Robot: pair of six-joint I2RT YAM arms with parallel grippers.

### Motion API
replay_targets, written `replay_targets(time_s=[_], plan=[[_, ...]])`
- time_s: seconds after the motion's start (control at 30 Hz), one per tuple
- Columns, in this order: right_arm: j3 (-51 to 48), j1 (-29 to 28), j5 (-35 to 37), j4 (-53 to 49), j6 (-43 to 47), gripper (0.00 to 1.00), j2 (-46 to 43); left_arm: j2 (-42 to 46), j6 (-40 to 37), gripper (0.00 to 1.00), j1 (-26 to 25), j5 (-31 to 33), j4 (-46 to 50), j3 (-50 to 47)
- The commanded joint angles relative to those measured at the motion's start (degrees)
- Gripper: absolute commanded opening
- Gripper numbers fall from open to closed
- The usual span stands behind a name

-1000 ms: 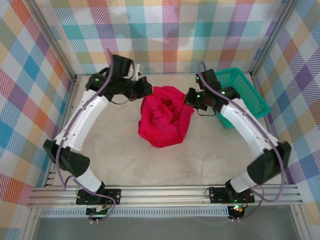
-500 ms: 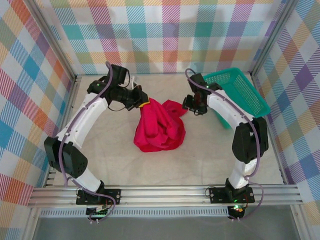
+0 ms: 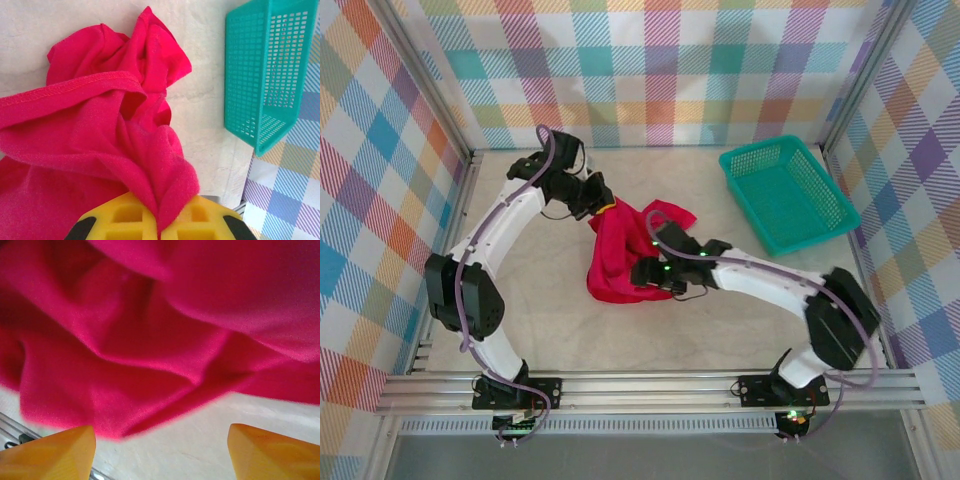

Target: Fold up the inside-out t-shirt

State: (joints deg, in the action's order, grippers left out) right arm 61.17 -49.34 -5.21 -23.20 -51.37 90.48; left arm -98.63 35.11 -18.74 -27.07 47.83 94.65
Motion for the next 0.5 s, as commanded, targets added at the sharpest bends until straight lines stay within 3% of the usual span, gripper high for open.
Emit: replay_targets(time_s=[0.0,0.03,0.07,0.13,0.2,0.33,0.47], plan=[[6.94,-1.19,-1.66,7.16,-2.93,0.71,7.11,0.27,-0.04,0.0,0.89,0.93,0.15,1.33],[8.71,-1.2,-0.97,6.97,-3.37,0.7,9.52,0.29,-0.05,0.0,1.26,1.05,0.28,1.3],[10.27,-1.04,0.15,5.79,-3.63,0.62,11.45,0.28,-0.05,0.0,1.86,0.89,0.4,1.47],[13.3,0.09,1.83,1.56,-2.86,0.26,13.83,-0.02,-0.12,0.0,4.53,0.01,1.65,3.17],[13.64,1.35,2.93,-1.92,-0.64,0.0,11.51,-0.2,-0.13,0.0,8.51,-0.86,3.28,5.41],[11.83,4.54,9.78,-14.7,5.58,0.0,-2.05,1.36,0.41,0.0,17.36,-1.03,4.22,6.72],[2.89,10.23,12.53,-21.21,7.81,0.0,-19.0,2.78,0.83,0.0,22.92,0.21,2.75,2.5]])
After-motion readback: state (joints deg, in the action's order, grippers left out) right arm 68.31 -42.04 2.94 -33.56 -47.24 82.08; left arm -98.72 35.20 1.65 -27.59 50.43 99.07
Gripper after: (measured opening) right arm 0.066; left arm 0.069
